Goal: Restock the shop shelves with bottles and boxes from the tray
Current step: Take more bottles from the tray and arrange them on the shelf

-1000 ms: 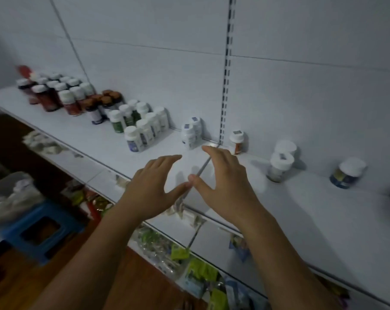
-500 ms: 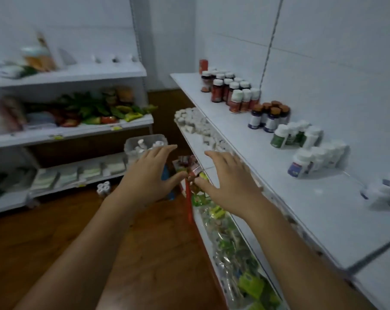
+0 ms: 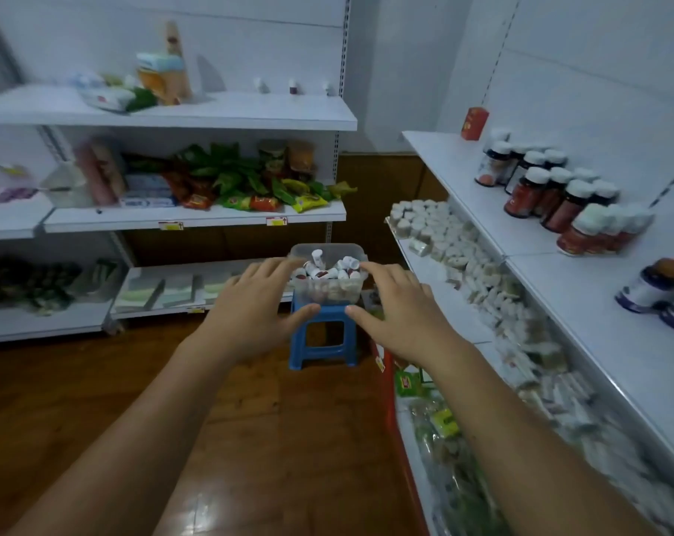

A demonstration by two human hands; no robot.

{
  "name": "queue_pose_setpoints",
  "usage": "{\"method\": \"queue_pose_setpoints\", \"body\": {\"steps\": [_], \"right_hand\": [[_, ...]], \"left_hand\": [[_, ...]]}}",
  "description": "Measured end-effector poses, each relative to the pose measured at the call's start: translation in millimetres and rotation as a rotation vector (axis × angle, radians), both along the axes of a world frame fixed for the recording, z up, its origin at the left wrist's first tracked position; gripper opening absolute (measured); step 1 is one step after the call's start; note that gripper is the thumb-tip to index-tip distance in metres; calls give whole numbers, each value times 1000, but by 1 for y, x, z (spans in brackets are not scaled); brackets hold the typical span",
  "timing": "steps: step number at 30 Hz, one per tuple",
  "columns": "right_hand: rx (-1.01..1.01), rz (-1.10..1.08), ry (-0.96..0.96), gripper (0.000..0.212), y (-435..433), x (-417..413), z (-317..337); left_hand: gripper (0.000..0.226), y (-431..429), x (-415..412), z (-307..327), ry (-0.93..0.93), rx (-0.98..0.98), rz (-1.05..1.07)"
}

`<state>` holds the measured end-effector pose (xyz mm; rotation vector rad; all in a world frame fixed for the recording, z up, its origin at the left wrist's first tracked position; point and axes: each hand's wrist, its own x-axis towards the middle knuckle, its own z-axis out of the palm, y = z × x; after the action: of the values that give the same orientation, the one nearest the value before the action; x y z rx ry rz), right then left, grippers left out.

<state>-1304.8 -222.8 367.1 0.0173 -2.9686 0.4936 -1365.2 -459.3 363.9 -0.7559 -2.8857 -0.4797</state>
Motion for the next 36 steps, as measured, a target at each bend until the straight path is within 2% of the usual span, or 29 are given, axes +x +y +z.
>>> {"method": "queue_pose_setpoints", "body": {"steps": [9,15,22,29,36], "right_hand": [[-31,68,-53,76,21,-156,-47],[-104,87,-122,77,58,-268,-77],[-101,87,-199,75,93,-373,-101],[-177,32,-311,76,98,-472,-149],[-316,-178,-480,87,81,-559,-225]], "left_hand": [[84,17,-132,-28,-21,-20,48],[81,61,-227,-47,-92,-33,73],[79,89,-339,-76,-173,-53,97],[81,92,-452,-136,-334,-71,28],[84,97,-568,-221,-542,-136,-74]]}}
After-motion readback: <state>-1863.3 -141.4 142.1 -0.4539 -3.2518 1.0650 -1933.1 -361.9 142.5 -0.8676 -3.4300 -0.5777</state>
